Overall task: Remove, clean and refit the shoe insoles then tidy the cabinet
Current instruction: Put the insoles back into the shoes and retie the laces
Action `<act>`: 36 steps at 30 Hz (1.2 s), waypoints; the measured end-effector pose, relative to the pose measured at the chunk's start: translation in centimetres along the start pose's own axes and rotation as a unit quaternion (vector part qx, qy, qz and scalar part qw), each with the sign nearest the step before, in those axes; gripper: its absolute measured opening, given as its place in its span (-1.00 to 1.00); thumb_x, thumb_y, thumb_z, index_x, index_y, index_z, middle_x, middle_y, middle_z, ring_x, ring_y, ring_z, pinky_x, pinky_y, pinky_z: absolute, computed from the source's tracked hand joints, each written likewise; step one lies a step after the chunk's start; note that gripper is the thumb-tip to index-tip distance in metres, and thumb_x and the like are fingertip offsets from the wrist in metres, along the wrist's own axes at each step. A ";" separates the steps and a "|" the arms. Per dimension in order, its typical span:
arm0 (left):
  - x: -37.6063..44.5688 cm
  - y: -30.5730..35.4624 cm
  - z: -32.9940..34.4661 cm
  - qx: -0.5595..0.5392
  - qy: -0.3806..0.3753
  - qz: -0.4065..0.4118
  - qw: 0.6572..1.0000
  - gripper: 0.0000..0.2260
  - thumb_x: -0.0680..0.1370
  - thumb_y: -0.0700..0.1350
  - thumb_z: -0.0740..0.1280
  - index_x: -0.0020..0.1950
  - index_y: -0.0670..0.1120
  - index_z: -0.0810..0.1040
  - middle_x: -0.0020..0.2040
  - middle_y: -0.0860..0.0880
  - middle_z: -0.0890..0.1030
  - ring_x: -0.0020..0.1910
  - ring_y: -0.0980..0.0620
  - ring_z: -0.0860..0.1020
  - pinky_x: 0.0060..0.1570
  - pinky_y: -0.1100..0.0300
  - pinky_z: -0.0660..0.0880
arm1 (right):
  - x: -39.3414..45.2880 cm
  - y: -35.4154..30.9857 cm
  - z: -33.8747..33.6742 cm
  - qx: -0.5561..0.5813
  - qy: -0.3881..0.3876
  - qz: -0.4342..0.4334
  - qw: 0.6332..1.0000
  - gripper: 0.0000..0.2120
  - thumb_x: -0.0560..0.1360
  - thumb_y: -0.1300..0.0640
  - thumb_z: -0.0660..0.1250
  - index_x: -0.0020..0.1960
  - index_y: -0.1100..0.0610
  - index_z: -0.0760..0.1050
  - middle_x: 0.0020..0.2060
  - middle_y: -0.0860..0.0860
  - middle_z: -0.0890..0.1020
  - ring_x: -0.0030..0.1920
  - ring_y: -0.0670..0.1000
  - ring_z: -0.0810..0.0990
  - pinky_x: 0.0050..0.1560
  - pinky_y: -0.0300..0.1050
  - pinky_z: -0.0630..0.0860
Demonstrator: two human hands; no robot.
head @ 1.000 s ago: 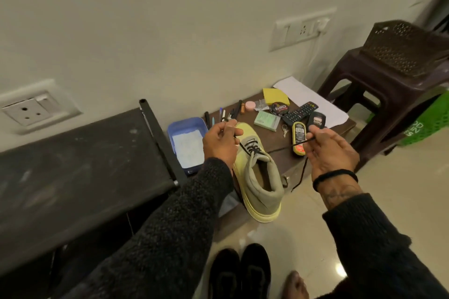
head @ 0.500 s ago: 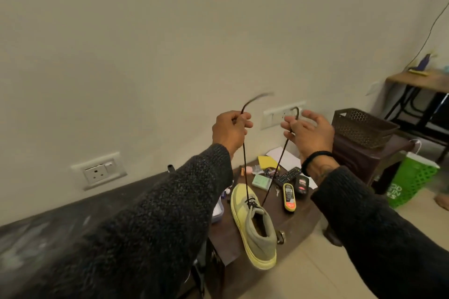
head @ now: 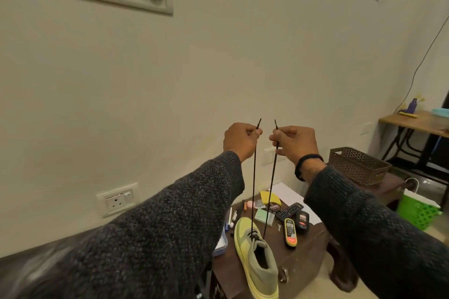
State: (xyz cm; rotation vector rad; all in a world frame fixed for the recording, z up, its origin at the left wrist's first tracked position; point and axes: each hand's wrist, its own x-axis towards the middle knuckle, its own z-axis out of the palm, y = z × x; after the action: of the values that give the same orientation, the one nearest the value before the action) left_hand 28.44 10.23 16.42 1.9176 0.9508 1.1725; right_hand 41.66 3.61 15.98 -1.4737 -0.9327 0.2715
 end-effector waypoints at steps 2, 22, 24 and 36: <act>0.2 0.5 0.1 0.006 -0.003 0.002 1.000 -0.80 0.62 -0.07 0.38 0.16 -0.13 0.71 0.10 -0.10 0.70 0.13 -0.02 0.61 0.14 0.20 0.50 | 0.4 -0.3 -0.2 -0.031 -0.002 0.001 1.000 -0.94 0.55 0.10 0.44 0.01 0.05 0.67 -0.09 -0.03 0.71 0.00 0.02 0.68 0.07 0.05 0.66; 1.1 -0.9 1.6 -0.070 -0.048 -0.035 0.996 -0.74 0.53 -0.11 0.46 0.22 -0.03 0.63 0.07 -0.07 0.69 0.05 0.00 0.66 0.08 0.05 0.64 | 0.5 0.5 1.1 -0.028 0.039 -0.007 0.999 -0.89 0.47 0.22 0.52 -0.14 0.04 0.64 -0.23 0.01 0.71 -0.25 -0.07 0.72 -0.14 -0.21 0.67; 0.5 -2.7 2.6 -0.033 -0.062 -0.068 0.995 -0.75 0.54 -0.08 0.45 0.21 -0.06 0.62 0.11 -0.11 0.68 0.04 -0.04 0.66 0.07 0.02 0.65 | 0.7 0.2 1.8 -0.036 0.035 -0.017 0.999 -0.85 0.48 0.26 0.50 -0.17 0.04 0.62 -0.23 0.03 0.71 -0.28 -0.09 0.72 -0.18 -0.26 0.65; -3.0 -12.9 8.1 0.094 -0.123 -0.117 0.981 -0.81 0.53 -0.04 0.47 -0.07 -0.17 0.70 -0.06 -0.19 0.69 -0.06 -0.14 0.68 -0.04 0.10 0.60 | 6.4 7.3 0.2 -0.109 0.097 0.037 0.989 -0.87 0.43 0.24 0.51 -0.02 0.14 0.70 -0.12 0.10 0.73 -0.12 0.07 0.72 0.03 0.01 0.69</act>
State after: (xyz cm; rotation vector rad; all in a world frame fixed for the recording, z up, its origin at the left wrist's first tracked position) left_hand 31.89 12.66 1.47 1.9764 1.1448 0.7128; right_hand 48.38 9.09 11.62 -1.7050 -0.7688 0.0793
